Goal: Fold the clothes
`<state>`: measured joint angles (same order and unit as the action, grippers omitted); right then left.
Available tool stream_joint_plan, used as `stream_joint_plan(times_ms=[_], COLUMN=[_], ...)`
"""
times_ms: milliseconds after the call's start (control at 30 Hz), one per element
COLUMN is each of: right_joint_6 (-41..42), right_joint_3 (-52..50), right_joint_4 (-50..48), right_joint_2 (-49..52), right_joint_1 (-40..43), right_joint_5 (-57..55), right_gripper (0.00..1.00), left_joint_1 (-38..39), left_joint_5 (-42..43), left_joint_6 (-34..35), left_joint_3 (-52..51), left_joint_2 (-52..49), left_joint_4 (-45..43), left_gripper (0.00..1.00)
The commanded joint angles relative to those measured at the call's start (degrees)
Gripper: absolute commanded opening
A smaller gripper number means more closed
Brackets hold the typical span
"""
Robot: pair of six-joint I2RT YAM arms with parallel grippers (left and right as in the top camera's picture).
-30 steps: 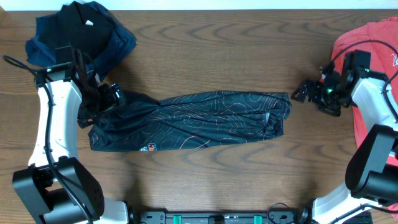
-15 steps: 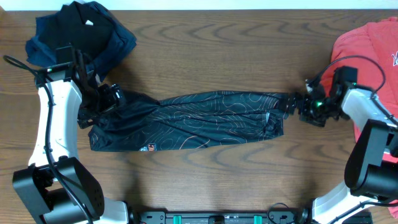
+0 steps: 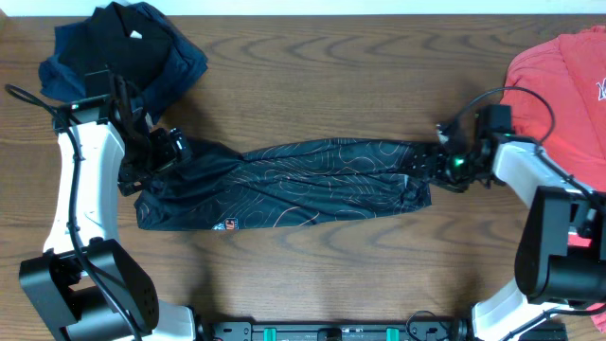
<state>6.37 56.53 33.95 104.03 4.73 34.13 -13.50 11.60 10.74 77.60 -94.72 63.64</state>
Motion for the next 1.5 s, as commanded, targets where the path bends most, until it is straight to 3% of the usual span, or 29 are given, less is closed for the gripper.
stream_joint_plan(times_ms=[0, 267, 467, 800, 933, 1400, 1467], right_joint_6=[4.26, 9.33, 9.94, 11.21, 12.35, 16.35, 16.35], right_joint_3=[-1.9, -1.88, 0.24, 13.51, 16.55, 17.25, 17.22], right_joint_4=[0.17, -0.13, 2.54, 21.57, 25.46, 22.69, 22.16], right_joint_2=[1.33, 1.33, 1.31, 1.2, 0.37, -1.97, -1.9], right_joint_1=[-3.41, -4.37, -2.45, 1.25, 0.37, -19.63, -22.21], right_joint_5=[-4.87, -11.82, -17.09, -35.47, -36.74, -37.38, -37.38], right_gripper=[0.73, 0.01, 0.01, 0.01, 0.01, 0.02, 0.07], left_joint_1=[-0.31, -0.31, -0.31, -0.31, -0.31, -0.31, -0.31], left_joint_5=[-0.5, -0.5, -0.5, -0.52, -0.5, -0.5, -0.5], left_joint_6=[0.76, 0.76, 0.76, 0.74, 0.74, 0.74, 0.74], left_joint_3=[0.13, -0.28, -0.31, -0.31, -0.31, -0.5, -0.5], left_joint_2=[0.09, 0.07, 0.07, 0.07, 0.07, 0.04, 0.04], left_joint_4=[0.22, 0.2, 0.2, 0.17, 0.2, 0.17, 0.2], left_gripper=[0.98, 0.98, 0.98, 0.98, 0.98, 0.98, 0.98])
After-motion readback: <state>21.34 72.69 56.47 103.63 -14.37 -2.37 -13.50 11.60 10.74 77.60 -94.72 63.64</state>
